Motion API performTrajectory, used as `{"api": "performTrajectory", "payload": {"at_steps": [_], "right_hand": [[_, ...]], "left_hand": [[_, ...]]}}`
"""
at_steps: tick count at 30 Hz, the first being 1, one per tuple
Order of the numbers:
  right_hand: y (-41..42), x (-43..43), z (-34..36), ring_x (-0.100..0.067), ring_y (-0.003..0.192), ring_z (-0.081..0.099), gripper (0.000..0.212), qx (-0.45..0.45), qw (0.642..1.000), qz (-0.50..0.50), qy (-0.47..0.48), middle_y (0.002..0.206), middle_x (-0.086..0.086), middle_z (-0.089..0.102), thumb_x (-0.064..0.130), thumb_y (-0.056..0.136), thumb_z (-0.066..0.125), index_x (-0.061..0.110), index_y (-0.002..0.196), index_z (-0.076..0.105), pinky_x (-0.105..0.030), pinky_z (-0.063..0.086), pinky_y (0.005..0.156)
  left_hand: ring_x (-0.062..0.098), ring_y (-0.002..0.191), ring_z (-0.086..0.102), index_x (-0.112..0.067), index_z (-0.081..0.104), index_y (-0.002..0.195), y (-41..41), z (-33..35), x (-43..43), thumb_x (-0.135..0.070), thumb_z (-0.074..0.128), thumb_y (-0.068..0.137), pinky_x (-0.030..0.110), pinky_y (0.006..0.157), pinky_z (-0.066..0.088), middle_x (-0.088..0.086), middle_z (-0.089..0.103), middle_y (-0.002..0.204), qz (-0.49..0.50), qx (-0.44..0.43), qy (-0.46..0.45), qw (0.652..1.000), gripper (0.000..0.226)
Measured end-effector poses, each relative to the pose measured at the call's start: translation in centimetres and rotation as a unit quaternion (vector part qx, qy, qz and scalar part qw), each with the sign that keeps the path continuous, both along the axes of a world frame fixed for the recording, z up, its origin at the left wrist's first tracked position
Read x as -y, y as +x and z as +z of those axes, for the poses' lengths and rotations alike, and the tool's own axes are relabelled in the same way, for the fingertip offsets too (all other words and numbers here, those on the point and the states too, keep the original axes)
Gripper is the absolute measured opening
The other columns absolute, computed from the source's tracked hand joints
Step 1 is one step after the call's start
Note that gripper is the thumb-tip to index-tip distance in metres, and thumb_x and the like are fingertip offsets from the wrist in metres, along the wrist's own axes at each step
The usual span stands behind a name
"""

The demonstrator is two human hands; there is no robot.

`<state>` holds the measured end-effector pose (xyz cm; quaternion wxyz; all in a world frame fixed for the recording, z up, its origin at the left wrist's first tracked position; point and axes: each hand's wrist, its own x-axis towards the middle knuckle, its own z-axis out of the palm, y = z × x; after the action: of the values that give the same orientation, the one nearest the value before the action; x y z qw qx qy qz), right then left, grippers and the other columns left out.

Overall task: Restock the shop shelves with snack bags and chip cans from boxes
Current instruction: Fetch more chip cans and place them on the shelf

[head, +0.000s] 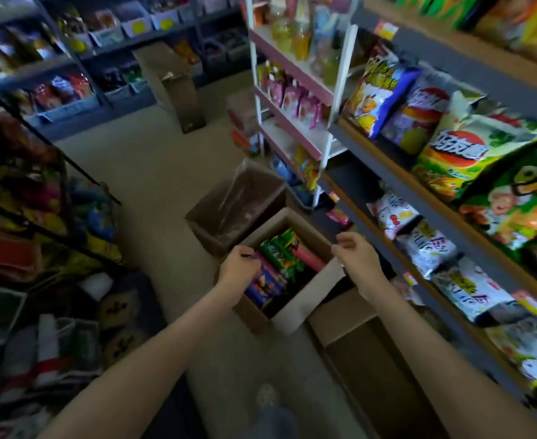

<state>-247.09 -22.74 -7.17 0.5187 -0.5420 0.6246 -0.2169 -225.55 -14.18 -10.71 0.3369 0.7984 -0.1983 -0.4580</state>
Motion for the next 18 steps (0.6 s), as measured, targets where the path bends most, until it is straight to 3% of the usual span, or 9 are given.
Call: {"api": "performTrajectory", "payload": {"at_steps": [4,9,11,13,15,18], "right_hand": [[3.3,2.3,-3.8,-0.021,0.102,0.058,0.033,-0.028,0.998,0.000,0.056,0.108,-0.001,0.058,0.024,0.091,0.065,0.014,0.121,0.055,-0.032,0.046,0.084],[5.2,6.1,-10.1,-0.017,0.093,0.055,0.026,-0.075,0.992,-0.007,0.106,0.094,0.008,0.053,0.013,0.093,0.061,0.013,0.118,0.052,-0.033,0.044,0.085],[5.7,7.7,-13.2,-0.012,0.082,0.051,0.026,-0.082,0.990,-0.001,0.118,0.089,0.010,0.049,0.011,0.094,0.059,0.017,0.116,0.049,-0.032,0.042,0.081],[6.5,9.3,-16.5,-0.011,0.078,0.051,0.031,-0.096,0.987,0.019,0.124,0.091,0.006,0.052,0.011,0.093,0.060,0.016,0.121,0.048,-0.034,0.043,0.079],[7.8,10.6,-21.0,-0.018,0.090,0.056,0.045,-0.115,0.983,0.046,0.136,0.105,-0.005,0.057,0.011,0.092,0.062,0.013,0.133,0.045,-0.038,0.047,0.084],[10.1,11.8,-29.1,-0.024,0.116,0.053,0.064,-0.131,0.973,0.095,0.165,0.135,-0.014,0.048,0.009,0.091,0.063,0.013,0.147,0.032,-0.032,0.046,0.089]], "left_hand": [[0.022,0.080,0.057,-0.018,0.053,0.107,4.3,-2.9,1.8,-0.010,0.067,0.086,0.040,0.079,0.053,0.001,0.058,0.085,-0.007,0.032,0.033,0.999,0.027],[0.023,0.082,0.055,-0.009,0.051,0.120,7.7,-8.5,4.7,-0.004,0.067,0.087,0.035,0.076,0.046,-0.004,0.055,0.077,-0.019,0.034,0.058,0.998,0.038],[0.025,0.089,0.057,-0.011,0.049,0.122,8.5,-11.3,5.7,-0.003,0.067,0.086,0.035,0.079,0.046,0.002,0.060,0.087,-0.018,0.020,0.074,0.997,0.042],[0.034,0.104,0.060,-0.005,0.048,0.129,9.1,-14.9,6.8,0.002,0.068,0.083,0.041,0.089,0.048,0.016,0.064,0.111,0.003,0.003,0.082,0.997,0.050],[0.037,0.119,0.055,0.001,0.042,0.137,9.7,-19.3,7.7,0.011,0.066,0.081,0.041,0.095,0.044,0.023,0.057,0.129,0.036,0.003,0.095,0.995,0.062],[0.032,0.125,0.050,-0.001,0.033,0.145,10.2,-27.0,8.7,0.011,0.064,0.084,0.029,0.094,0.041,0.018,0.050,0.136,0.038,-0.025,0.105,0.993,0.070]]}}
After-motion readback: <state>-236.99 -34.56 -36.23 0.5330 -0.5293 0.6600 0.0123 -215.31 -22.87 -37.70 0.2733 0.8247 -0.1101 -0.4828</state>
